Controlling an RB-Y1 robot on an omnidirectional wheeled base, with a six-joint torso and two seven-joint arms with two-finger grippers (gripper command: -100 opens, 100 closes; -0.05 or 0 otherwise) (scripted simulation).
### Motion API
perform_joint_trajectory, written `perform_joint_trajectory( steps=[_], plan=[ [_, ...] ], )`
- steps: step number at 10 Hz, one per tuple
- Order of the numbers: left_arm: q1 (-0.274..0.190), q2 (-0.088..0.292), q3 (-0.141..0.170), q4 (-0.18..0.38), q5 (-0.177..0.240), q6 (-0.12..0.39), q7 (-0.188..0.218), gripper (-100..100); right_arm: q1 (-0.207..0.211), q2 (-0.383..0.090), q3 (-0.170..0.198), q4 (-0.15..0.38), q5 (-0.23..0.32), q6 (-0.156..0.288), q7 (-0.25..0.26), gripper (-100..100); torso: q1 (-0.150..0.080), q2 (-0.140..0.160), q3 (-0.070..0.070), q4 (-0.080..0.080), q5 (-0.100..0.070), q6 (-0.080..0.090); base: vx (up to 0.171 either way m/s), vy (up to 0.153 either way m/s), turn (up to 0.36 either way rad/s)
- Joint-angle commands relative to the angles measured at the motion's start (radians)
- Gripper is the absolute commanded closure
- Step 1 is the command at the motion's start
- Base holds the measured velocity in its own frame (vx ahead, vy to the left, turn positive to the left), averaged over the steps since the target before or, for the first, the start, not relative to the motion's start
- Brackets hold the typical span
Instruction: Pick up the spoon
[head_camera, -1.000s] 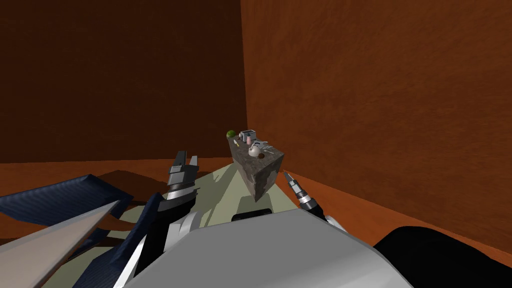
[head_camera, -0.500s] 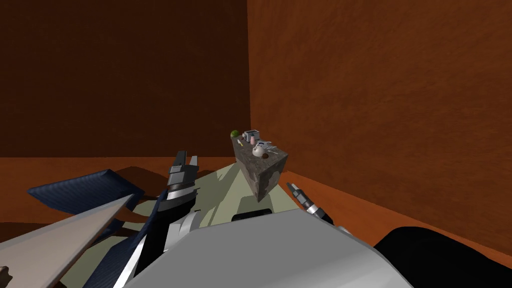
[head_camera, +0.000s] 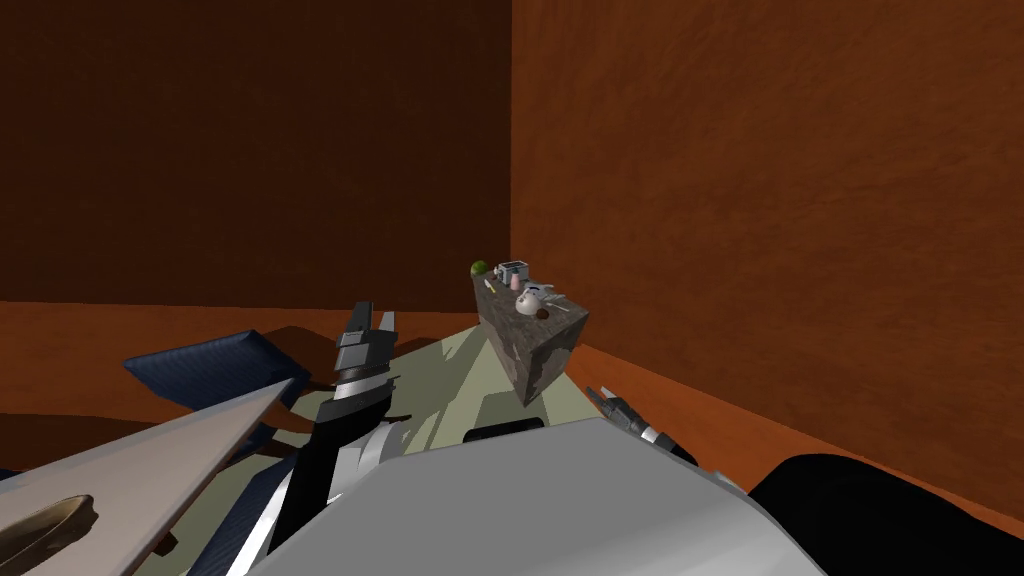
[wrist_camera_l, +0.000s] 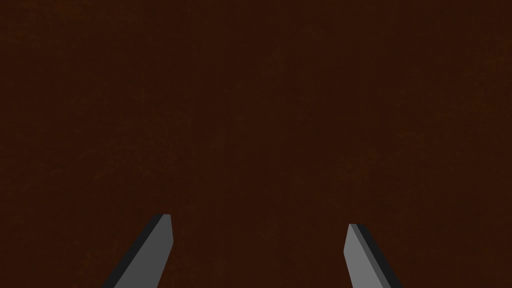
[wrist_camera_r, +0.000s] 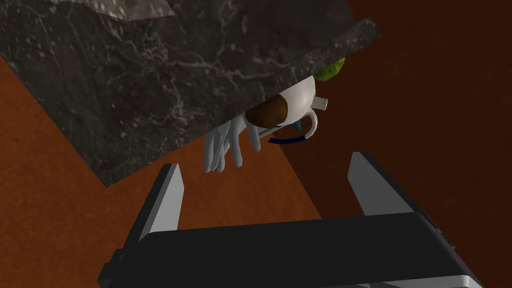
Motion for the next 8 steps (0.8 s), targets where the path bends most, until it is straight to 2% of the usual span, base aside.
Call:
perform_joint_trajectory(
  steps=[1, 2, 3, 4, 5, 6, 7, 8],
  plan=[
    [0.000, 0.000, 0.000, 0.000, 0.000, 0.000, 0.000, 0, 0.033, -0.050, -0.002, 0.050, 0.034, 0.014, 0.034, -100, 0.000, 0.000, 0.000, 0.000, 0.000, 0.000, 0.084, 0.139, 0.172],
    [0.000, 0.000, 0.000, 0.000, 0.000, 0.000, 0.000, 0, 0.033, -0.073, -0.002, 0.069, 0.034, 0.014, 0.034, -100, 0.003, -0.002, -0.001, 0.000, 0.001, 0.000, 0.079, 0.119, 0.049],
    [0.000, 0.000, 0.000, 0.000, 0.000, 0.000, 0.000, 0, 0.042, -0.112, -0.005, 0.123, 0.055, 0.017, 0.052, -100, 0.003, -0.001, -0.001, 0.000, 0.001, 0.001, 0.098, 0.104, 0.102],
    [0.000, 0.000, 0.000, 0.000, 0.000, 0.000, 0.000, 0, 0.042, -0.120, -0.005, 0.127, 0.055, 0.017, 0.052, -100, 0.002, -0.002, -0.001, -0.001, 0.001, 0.000, 0.086, 0.079, 0.041],
    [0.000, 0.000, 0.000, 0.000, 0.000, 0.000, 0.000, 0, 0.049, -0.158, -0.007, 0.169, 0.077, 0.020, 0.070, -100, 0.001, -0.002, -0.001, 0.000, 0.000, 0.000, 0.106, 0.103, 0.124],
    [0.000, 0.000, 0.000, 0.000, 0.000, 0.000, 0.000, 0, 0.049, -0.167, -0.007, 0.184, 0.077, 0.020, 0.070, -100, 0.002, -0.003, -0.002, -0.001, 0.000, 0.000, 0.091, 0.082, 0.047],
    [0.000, 0.000, 0.000, 0.000, 0.000, 0.000, 0.000, 0, 0.053, -0.205, -0.010, 0.206, 0.098, 0.023, 0.087, -100, 0.001, -0.002, -0.001, -0.001, 0.001, 0.001, 0.095, 0.100, 0.085],
    [0.000, 0.000, 0.000, 0.000, 0.000, 0.000, 0.000, 0, 0.053, -0.212, -0.010, 0.234, 0.098, 0.023, 0.087, -100, 0.002, -0.003, -0.001, -0.001, 0.000, 0.000, 0.085, 0.088, 0.053]
  ],
)
